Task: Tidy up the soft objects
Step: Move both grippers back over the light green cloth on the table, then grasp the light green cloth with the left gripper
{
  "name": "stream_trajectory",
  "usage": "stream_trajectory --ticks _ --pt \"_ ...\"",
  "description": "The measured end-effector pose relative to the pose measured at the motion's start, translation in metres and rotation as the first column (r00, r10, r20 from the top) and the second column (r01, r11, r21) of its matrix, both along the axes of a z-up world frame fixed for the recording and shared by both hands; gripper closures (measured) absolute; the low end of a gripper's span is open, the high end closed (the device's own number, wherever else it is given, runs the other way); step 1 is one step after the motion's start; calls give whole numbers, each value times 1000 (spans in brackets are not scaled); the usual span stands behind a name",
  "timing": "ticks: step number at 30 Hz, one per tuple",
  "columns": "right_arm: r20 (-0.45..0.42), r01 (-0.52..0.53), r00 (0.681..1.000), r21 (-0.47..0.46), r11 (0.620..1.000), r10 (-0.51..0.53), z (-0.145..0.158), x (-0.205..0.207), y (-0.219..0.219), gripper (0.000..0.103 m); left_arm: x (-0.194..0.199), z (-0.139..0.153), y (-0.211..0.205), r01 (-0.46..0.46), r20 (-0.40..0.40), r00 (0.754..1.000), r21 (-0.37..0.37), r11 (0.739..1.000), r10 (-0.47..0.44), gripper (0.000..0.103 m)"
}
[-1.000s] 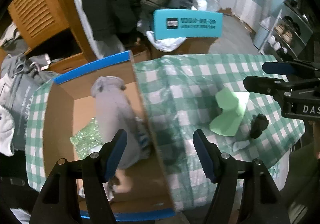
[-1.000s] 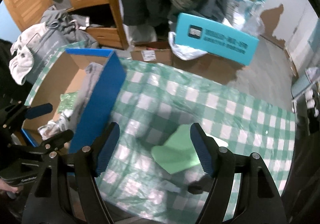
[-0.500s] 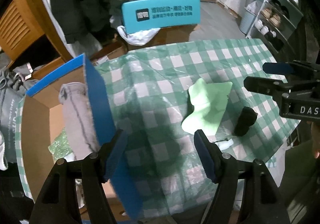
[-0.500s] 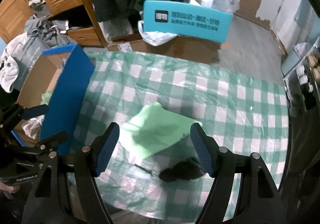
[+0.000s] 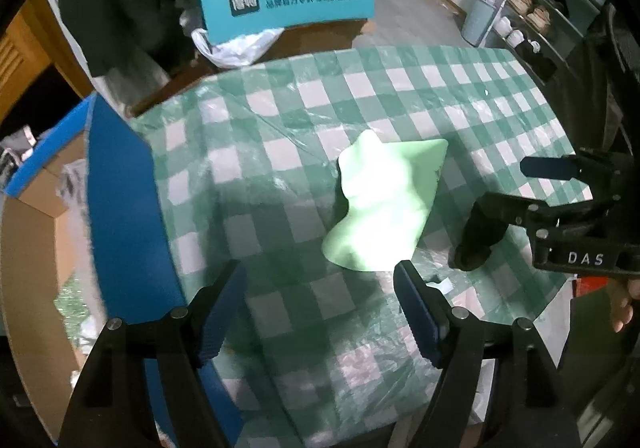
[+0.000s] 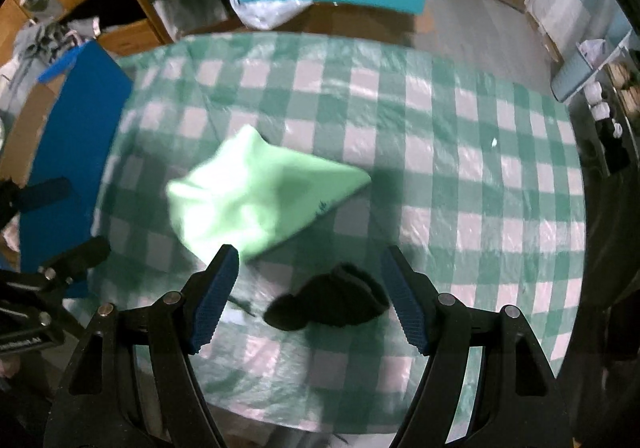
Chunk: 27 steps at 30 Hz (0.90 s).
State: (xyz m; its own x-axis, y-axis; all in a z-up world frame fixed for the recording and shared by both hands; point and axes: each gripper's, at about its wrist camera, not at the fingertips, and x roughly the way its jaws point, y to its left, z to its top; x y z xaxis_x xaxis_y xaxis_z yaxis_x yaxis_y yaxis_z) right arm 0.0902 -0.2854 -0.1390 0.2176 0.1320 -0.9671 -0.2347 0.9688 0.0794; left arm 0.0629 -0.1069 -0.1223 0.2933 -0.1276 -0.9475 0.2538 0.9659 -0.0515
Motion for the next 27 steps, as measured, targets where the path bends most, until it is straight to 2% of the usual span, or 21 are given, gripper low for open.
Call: stream_trajectory --ticks 6,16,27 --pt "-45 30 999 -14 999 -30 -21 -3 -13 30 11 -18 -6 3 -36 999 -53 999 -5 26" --pt "-117 25 993 -41 999 -30 -53 -8 -15 30 28 -42 -14 8 -68 998 -65 998 -13 26" --pt "-135 64 988 -30 997 -68 -71 2 -22 30 44 -57 -21 7 -90 996 -79 997 -14 25"
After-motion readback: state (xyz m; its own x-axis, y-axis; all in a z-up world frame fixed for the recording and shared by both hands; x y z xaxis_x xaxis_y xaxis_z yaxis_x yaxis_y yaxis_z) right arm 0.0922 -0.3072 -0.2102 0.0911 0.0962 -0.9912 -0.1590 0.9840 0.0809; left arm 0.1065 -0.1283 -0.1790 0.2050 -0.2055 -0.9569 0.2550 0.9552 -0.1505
